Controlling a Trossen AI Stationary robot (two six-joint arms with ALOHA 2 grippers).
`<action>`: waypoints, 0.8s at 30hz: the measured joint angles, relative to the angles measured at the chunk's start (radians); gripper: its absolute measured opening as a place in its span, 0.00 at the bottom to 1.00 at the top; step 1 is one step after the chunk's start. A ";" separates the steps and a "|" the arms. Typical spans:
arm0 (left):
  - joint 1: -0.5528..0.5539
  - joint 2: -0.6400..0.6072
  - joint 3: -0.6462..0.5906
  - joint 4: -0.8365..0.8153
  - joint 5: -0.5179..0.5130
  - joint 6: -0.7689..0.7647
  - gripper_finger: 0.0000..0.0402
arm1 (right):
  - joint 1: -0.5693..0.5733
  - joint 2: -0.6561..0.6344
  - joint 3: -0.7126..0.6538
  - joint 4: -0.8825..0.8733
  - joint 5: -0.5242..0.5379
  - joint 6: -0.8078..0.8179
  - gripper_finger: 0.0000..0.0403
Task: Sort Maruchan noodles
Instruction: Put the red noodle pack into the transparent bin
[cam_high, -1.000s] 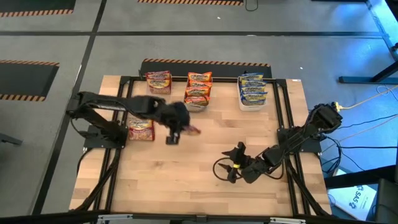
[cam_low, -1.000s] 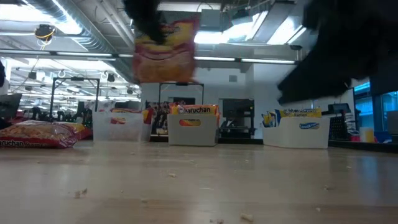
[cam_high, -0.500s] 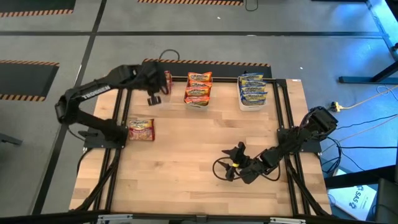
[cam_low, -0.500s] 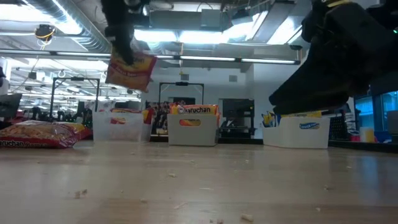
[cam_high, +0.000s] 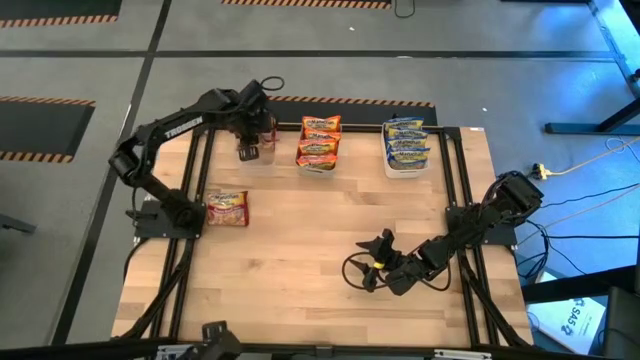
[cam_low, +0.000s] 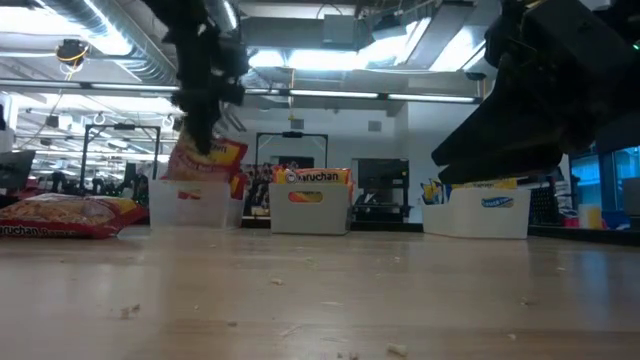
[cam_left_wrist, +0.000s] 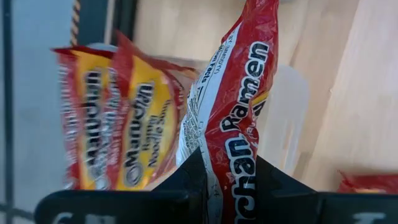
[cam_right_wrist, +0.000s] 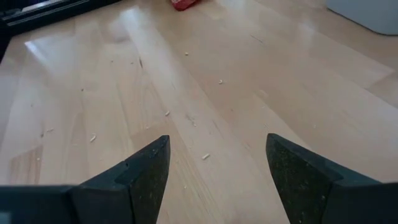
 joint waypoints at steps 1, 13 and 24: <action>0.008 0.003 -0.025 0.025 0.012 0.010 0.11 | 0.000 0.000 0.000 0.000 0.000 0.005 0.62; 0.053 0.012 -0.207 0.237 0.069 0.036 0.14 | 0.000 0.000 0.000 0.000 0.000 0.007 0.62; 0.060 0.011 -0.234 0.331 -0.001 0.000 0.32 | 0.000 0.000 0.000 0.008 0.000 0.007 0.62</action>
